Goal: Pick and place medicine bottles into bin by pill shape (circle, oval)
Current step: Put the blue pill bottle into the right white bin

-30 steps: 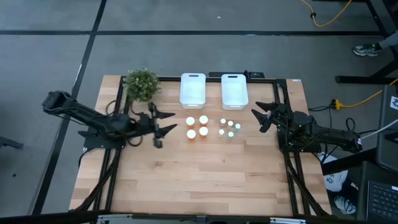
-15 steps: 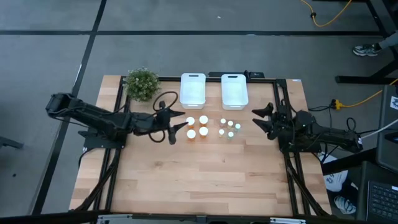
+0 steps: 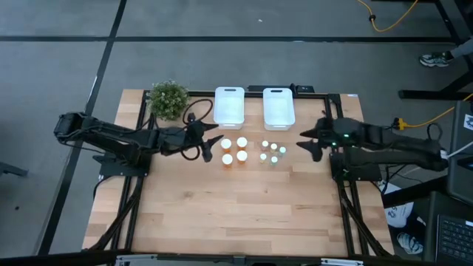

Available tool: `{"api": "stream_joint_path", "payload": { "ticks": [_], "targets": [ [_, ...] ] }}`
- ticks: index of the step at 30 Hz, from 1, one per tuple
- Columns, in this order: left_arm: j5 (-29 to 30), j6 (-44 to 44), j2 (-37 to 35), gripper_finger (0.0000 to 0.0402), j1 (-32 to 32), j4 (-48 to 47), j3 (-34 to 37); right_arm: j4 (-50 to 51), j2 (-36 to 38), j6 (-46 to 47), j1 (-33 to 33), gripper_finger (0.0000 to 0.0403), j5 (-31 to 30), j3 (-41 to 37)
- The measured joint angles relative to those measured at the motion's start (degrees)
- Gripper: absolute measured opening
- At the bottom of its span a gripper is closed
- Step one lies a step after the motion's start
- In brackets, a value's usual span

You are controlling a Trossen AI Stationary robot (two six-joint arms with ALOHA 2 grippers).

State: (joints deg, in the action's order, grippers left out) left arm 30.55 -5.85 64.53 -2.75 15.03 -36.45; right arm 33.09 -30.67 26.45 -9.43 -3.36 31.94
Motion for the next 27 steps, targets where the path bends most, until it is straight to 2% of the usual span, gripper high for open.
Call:
{"api": "stream_joint_path", "payload": {
  "ticks": [3, 9, 14, 20, 27],
  "targets": [
    [0.0, 0.0, 0.0, 0.0204, 0.7, 0.0, 0.0, 4.9, -7.9, -3.5, 0.0, 0.0268, 0.5, 3.0],
    [0.0, 0.0, 0.0, 0.0204, 0.5, 0.0, 0.0, 7.8, -21.4, -14.6, 0.0, 0.0268, 3.5, 5.4],
    [0.0, 0.0, 0.0, 0.0204, 0.6, 0.0, 0.0, 8.0, -30.1, -15.1, 0.0, 0.0268, 4.5, 5.4],
    [0.0, 0.0, 0.0, 0.0204, 0.6, 0.0, 0.0, 7.1, -37.2, -15.0, 0.0, 0.0268, 4.5, 5.4],
    [0.0, 0.0, 0.0, 0.0204, 0.6, 0.0, 0.0, 0.0, -41.1, -14.8, 0.0, 0.0268, 4.5, 5.4]
  ]
}}
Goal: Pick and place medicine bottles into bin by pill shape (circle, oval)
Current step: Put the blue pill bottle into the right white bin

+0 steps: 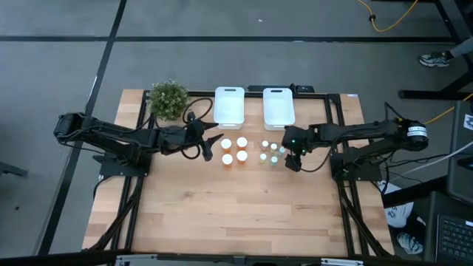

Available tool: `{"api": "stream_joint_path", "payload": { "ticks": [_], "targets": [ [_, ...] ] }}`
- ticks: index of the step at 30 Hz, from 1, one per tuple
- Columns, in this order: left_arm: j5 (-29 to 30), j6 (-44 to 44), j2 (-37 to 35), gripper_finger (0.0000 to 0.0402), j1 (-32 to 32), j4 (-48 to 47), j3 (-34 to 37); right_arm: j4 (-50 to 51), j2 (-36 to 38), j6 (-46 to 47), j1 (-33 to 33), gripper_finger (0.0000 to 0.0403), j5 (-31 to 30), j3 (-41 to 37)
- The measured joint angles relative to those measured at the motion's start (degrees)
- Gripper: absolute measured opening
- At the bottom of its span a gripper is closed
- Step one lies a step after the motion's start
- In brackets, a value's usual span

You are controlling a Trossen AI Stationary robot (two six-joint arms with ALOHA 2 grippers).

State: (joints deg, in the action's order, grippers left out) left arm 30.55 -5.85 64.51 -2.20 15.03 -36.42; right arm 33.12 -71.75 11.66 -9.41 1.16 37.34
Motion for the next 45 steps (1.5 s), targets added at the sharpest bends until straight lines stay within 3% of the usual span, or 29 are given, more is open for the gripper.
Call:
{"api": "stream_joint_path", "payload": {
  "ticks": [5, 11, 28, 45],
  "targets": [
    [0.0, 0.0, 0.0, 0.0204, 0.0, 0.0, 0.0, -3.1, -1.2, -0.1, 0.0, 0.0268, -0.3, 0.0],
    [0.0, 0.0, 0.0, 0.0204, 0.0, 0.0, 0.0, -4.6, -1.3, -0.2, 0.0, 0.0268, -5.9, 0.0],
    [0.1, 1.9, 0.0, 0.0204, 0.0, 0.0, 0.0, -7.1, -1.3, -0.3, 0.0, 0.0267, -6.1, 0.0],
    [0.1, 1.9, 0.0, 0.0204, 0.0, 0.0, 0.0, -5.8, -1.3, -0.3, 0.0, 0.0180, -5.6, 0.0]
  ]
}}
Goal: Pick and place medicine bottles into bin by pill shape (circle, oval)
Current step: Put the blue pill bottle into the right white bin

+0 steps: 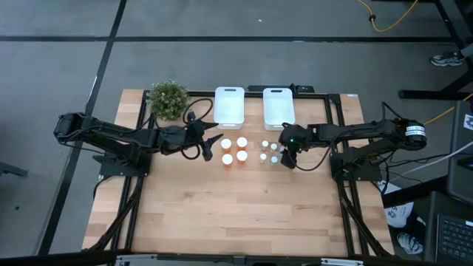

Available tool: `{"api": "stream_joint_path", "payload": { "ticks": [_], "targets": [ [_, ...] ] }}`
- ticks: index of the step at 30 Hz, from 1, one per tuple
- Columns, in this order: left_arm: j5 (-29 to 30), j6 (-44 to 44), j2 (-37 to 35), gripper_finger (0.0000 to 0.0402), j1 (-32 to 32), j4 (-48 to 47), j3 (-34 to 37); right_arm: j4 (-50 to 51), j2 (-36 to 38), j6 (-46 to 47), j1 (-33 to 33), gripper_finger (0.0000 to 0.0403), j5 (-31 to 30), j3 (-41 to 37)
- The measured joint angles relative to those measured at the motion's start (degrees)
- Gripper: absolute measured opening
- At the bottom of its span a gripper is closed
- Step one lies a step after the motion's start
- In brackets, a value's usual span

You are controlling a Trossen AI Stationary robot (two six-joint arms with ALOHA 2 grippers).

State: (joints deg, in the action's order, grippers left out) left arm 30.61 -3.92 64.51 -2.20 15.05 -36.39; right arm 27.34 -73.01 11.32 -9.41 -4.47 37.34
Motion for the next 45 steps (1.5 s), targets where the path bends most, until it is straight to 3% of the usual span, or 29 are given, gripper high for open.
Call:
{"api": "stream_joint_path", "payload": {
  "ticks": [19, 34, 45],
  "targets": [
    [0.0, 0.0, 0.0, 0.0204, 0.0, 0.0, 0.0, -1.6, 0.0, -0.1, 0.0, 0.0178, 0.0, -1.3],
    [0.0, 0.0, 0.0, 0.0204, 0.0, 0.0, 0.0, -4.4, -6.2, -1.3, 0.0, 0.0177, 0.0, -0.4],
    [0.0, 0.0, 0.0, 0.0204, 0.0, 0.0, 0.0, 1.3, -5.9, -2.6, 0.0, 0.0177, -0.1, 2.1]
  ]
}}
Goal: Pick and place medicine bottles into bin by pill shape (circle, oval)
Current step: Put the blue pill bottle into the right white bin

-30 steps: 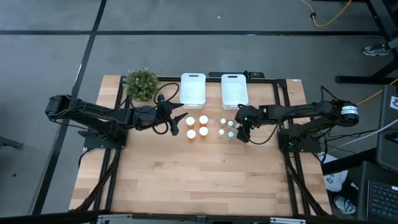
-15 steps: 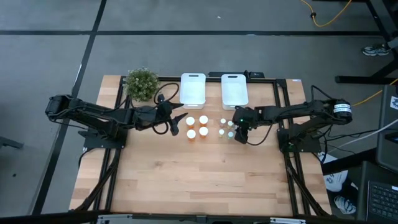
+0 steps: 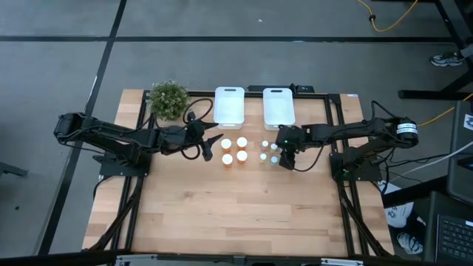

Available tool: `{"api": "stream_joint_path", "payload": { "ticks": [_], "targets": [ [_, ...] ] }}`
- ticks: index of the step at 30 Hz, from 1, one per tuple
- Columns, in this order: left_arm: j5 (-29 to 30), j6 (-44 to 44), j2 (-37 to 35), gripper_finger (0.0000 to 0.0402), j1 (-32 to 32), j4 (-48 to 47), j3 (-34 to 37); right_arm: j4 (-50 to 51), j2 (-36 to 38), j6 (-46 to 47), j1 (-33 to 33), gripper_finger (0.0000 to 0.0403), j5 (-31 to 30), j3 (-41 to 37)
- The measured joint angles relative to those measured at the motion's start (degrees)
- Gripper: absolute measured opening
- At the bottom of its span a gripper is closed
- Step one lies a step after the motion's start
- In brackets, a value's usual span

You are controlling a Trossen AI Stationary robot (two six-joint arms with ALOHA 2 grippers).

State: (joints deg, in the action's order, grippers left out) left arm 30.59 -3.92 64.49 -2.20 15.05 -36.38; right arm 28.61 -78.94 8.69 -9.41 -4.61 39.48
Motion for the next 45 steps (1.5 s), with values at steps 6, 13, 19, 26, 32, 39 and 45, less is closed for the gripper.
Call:
{"api": "stream_joint_path", "payload": {
  "ticks": [6, 13, 19, 26, 32, 39, 45],
  "targets": [
    [0.0, 0.0, 0.0, 0.0204, 0.0, 0.0, 0.0, -0.2, 0.0, 0.1, 0.0, 0.0177, -0.3, 0.0],
    [0.0, 0.0, 0.0, 0.0204, 0.0, 0.0, 0.0, -0.6, 0.0, 0.0, 0.0, 0.0164, -0.3, 0.0],
    [0.0, 0.0, 0.0, 0.0204, 0.0, 0.0, 0.0, -0.5, 0.0, 0.1, 0.0, 0.0111, -0.3, 0.1],
    [0.0, 0.0, 0.0, 0.0204, 0.0, 0.0, 0.0, 11.2, 0.0, 0.2, 0.0, 0.0110, -2.4, 7.4],
    [0.0, 0.0, 0.0, 0.0204, 0.0, 0.0, 0.0, 22.6, 0.1, -2.4, -0.3, 0.0115, -13.5, 20.7],
    [0.0, 0.0, 0.0, 0.0204, 0.0, 0.0, 0.0, 17.6, 0.1, -11.5, -6.6, 0.0112, -17.4, 30.5],
    [0.0, 0.0, 0.0, 0.0204, 0.0, 2.0, 0.0, 10.8, -1.6, -15.0, -17.9, 0.0112, -7.8, 30.6]
  ]
}}
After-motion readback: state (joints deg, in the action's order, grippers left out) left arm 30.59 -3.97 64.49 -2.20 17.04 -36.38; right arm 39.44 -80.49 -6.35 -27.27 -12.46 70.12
